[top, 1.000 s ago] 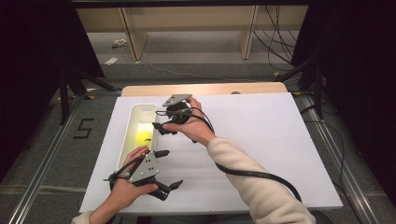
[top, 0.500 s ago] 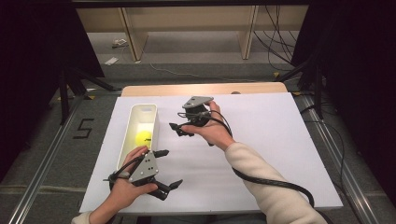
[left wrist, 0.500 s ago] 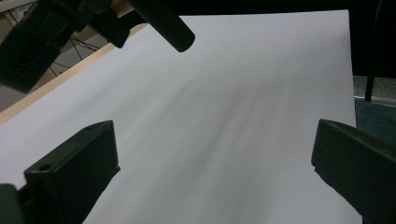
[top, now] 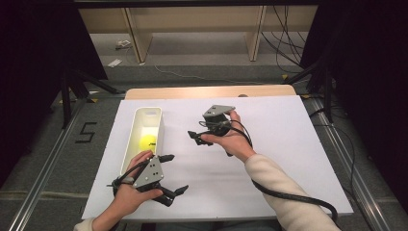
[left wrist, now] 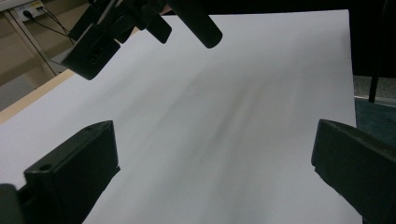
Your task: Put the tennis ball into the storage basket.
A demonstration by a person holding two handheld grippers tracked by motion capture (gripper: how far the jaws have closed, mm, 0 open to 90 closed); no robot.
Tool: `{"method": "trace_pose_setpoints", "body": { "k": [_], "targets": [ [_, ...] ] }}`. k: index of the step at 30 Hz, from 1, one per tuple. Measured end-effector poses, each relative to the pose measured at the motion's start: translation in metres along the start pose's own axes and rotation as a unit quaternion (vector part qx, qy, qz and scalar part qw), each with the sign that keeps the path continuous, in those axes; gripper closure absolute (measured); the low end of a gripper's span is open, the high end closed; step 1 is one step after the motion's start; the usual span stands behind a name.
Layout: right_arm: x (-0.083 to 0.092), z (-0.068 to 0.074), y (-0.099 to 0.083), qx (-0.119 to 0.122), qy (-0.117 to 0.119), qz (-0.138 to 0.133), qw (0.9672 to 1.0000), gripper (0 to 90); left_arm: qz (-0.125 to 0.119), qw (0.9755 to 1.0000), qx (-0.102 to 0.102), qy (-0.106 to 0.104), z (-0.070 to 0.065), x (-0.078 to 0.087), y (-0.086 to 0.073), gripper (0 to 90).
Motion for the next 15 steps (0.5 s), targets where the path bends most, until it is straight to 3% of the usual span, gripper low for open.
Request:
{"method": "trace_pose_setpoints", "body": {
  "k": [15],
  "targets": [
    [0.025,-0.015,-0.017,-0.011,-0.019,-0.005,0.9997,15.5,-0.003,1.0000,0.002,0.002,0.001,0.001,0.001,0.0]
  ]
}}
Point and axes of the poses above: each handheld gripper's, and its own axes: x roughly backward along the jaws, y roughly out of its top, z roughly to its left, the point moved 5 cm from there along -x, roughly forward along the jaws, and after that the axes turned 1 degree about z, right-handed, at the moved point
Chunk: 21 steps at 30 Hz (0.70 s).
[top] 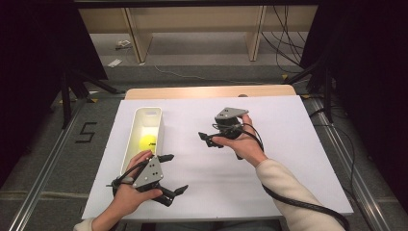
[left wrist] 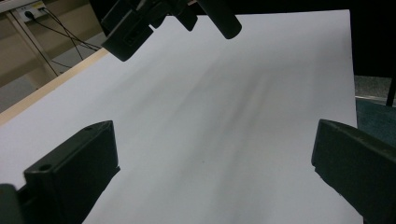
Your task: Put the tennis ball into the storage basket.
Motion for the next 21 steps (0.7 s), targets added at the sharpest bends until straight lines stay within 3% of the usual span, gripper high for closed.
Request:
{"method": "trace_pose_setpoints", "body": {
  "k": [21],
  "targets": [
    [0.036,-0.020,-0.024,-0.016,-0.027,-0.005,0.9995,15.5,0.003,1.0000,0.000,0.001,0.001,0.000,-0.001,0.0]
  ]
}}
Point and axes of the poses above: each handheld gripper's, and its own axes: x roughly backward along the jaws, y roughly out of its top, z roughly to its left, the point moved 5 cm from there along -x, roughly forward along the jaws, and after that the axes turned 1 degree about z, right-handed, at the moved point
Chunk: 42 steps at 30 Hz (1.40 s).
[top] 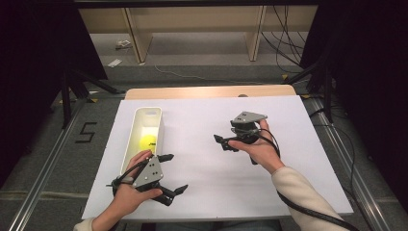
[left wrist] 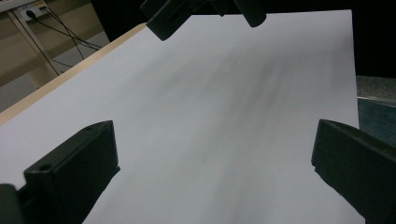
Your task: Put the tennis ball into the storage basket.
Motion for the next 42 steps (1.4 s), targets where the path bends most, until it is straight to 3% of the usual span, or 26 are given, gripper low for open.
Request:
{"method": "trace_pose_setpoints", "body": {
  "k": [18,42],
  "targets": [
    [0.037,-0.023,-0.024,-0.022,-0.031,-0.007,0.9993,15.6,0.001,1.0000,0.000,0.002,0.000,0.000,0.000,0.0],
    [0.077,-0.037,-0.058,-0.043,-0.058,-0.007,0.9974,15.6,0.002,1.0000,0.002,0.005,0.001,0.000,-0.001,0.0]
  ]
}}
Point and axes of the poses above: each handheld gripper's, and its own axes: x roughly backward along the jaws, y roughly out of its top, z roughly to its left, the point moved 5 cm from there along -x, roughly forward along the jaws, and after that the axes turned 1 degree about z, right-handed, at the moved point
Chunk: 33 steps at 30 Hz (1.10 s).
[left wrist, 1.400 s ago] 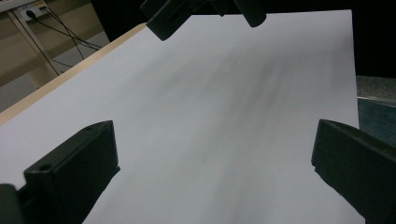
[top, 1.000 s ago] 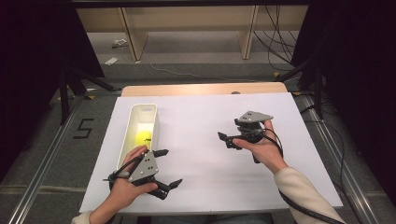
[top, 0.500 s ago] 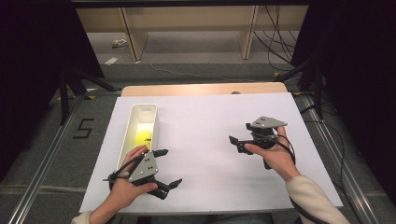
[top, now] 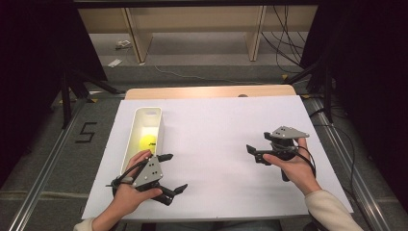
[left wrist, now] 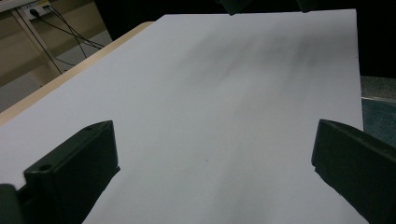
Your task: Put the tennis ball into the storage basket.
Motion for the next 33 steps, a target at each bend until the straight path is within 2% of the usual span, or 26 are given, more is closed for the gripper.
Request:
{"method": "trace_pose_setpoints", "body": {
  "k": [10,25,33],
  "targets": [
    [0.018,-0.006,-0.014,-0.014,-0.010,-0.001,0.9999,15.6,0.000,1.0000,0.001,0.000,0.000,0.000,0.000,0.0],
    [0.029,-0.006,-0.032,-0.017,-0.012,0.006,0.9998,15.9,0.001,1.0000,0.002,0.001,0.001,0.000,-0.001,0.0],
    [0.035,-0.006,-0.037,-0.022,-0.014,0.001,0.9997,16.0,0.001,1.0000,0.001,0.000,0.001,0.000,-0.001,0.0]
  ]
}}
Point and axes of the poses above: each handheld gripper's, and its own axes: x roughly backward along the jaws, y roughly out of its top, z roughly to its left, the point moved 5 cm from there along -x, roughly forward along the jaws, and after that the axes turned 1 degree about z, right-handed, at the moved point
